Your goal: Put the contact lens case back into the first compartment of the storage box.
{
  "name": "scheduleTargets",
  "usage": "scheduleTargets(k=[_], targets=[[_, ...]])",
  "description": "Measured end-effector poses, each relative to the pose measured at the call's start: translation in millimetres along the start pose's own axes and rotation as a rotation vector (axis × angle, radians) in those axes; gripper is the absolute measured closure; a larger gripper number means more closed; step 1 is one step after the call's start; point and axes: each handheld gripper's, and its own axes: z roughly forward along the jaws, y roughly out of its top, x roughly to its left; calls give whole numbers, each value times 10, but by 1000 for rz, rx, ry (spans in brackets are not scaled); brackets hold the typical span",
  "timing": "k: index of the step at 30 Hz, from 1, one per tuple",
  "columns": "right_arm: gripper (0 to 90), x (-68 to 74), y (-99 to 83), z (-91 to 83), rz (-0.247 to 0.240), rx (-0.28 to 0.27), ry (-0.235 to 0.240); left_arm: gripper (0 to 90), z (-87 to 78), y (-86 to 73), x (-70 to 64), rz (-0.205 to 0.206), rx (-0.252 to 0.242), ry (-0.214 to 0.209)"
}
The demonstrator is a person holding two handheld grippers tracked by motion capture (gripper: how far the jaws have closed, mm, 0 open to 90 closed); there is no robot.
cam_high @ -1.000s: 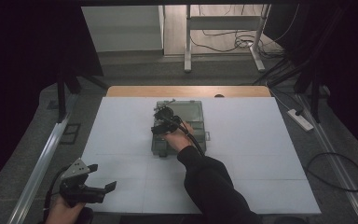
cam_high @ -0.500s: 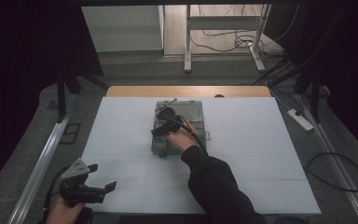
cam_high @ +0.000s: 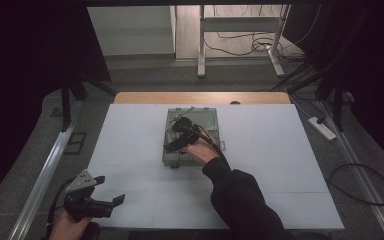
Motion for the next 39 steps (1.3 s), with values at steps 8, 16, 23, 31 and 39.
scheduleTargets(k=[8,16,23,31,39], targets=[[60,24,-107,-99,-16,6,42,27,1,1,1,-2,1,1],[27,36,-241,-199,-16,11,71,27,1,2,0,-2,1,2],[11,44,-338,-276,-27,7,80,27,1,1,0,-2,1,2],[1,45,-442,-326,-38,18,78,27,0,1,1,-3,0,2],[0,10,-551,-445,-44,9,75,27,1,1,-2,-2,1,2]])
